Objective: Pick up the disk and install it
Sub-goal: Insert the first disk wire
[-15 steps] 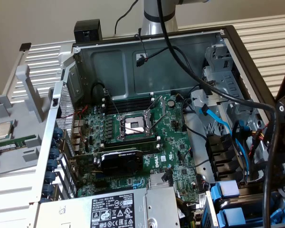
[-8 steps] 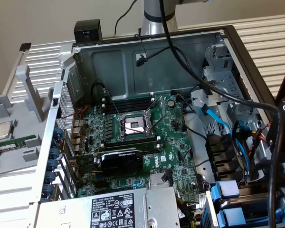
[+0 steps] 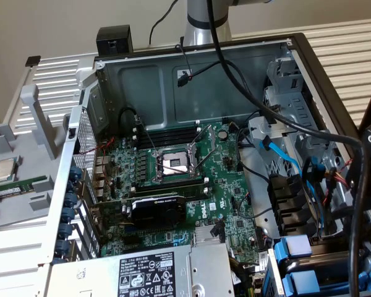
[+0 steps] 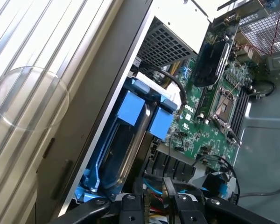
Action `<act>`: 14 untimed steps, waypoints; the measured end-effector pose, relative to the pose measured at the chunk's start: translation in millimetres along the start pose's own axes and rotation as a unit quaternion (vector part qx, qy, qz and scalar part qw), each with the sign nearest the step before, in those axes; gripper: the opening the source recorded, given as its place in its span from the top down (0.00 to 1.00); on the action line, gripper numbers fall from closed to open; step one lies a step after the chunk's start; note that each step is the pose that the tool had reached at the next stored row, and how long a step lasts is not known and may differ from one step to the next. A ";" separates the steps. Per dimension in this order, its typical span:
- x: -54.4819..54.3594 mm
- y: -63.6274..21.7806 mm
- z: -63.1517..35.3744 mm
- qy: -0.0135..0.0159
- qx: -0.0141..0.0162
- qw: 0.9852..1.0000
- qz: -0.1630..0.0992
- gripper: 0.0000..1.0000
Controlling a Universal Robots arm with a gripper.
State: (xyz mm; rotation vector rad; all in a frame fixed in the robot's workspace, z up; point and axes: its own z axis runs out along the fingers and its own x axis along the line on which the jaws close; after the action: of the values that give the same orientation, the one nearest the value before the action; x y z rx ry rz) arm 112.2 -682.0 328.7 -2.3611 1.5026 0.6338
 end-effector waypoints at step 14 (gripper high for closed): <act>0.9 0.1 1.1 -0.008 -0.002 1.000 -0.003 0.79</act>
State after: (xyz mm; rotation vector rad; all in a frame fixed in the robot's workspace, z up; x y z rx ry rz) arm 112.2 -682.2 327.3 -2.3571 1.4896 0.6539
